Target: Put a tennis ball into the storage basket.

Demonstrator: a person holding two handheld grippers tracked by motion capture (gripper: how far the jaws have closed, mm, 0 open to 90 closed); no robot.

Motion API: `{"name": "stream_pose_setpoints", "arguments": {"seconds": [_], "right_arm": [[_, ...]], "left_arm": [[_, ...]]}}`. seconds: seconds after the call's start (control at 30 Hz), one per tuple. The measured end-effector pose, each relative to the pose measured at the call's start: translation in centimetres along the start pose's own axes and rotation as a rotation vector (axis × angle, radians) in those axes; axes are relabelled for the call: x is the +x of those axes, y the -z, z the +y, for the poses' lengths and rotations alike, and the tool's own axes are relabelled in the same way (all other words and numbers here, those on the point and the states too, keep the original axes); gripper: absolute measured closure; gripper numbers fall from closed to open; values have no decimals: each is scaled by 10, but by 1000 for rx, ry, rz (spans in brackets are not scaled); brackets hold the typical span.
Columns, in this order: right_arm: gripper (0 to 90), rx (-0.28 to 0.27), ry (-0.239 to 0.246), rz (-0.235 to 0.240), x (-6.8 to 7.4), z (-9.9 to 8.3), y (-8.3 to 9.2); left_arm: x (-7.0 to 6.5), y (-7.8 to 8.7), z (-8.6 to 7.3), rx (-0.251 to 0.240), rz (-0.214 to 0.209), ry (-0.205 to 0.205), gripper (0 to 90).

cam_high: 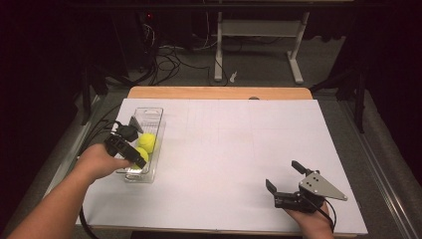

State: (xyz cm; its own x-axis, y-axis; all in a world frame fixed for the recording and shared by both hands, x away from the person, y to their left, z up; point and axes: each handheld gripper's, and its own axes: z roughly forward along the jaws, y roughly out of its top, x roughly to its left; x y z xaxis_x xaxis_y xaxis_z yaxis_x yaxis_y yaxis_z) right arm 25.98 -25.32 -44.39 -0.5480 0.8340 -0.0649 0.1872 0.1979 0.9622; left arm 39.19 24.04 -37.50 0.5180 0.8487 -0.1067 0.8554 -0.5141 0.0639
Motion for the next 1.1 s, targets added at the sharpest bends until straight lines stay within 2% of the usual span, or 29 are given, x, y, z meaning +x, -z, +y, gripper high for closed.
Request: {"name": "stream_pose_setpoints", "arguments": {"seconds": [0.2, 0.33, 0.47, 0.63, 0.73, 0.8, 1.1], "right_arm": [[6, 0, -1, 1, 0, 0, 0], [6, 0, -2, 1, 0, 0, 0], [6, 0, 1, 4, 0, 0, 0], [6, 2, 1, 2, 1, 0, -1], [6, 0, 4, 3, 1, 0, -1], [6, 4, 3, 1, 1, 0, -1], [6, -1, 5, 2, 1, 0, -1]], "left_arm": [[0, -1, 1, 8, 4, -7, 269], [0, 3, 0, -13, -1, -2, 268], [0, 2, -1, -8, 9, -3, 267], [-1, 5, -1, -21, 3, -5, 256], [-1, 12, -2, -56, -29, -3, 183], [-1, 15, -3, -60, -24, -3, 156], [-4, 23, -3, -76, -51, -11, 36]]}}
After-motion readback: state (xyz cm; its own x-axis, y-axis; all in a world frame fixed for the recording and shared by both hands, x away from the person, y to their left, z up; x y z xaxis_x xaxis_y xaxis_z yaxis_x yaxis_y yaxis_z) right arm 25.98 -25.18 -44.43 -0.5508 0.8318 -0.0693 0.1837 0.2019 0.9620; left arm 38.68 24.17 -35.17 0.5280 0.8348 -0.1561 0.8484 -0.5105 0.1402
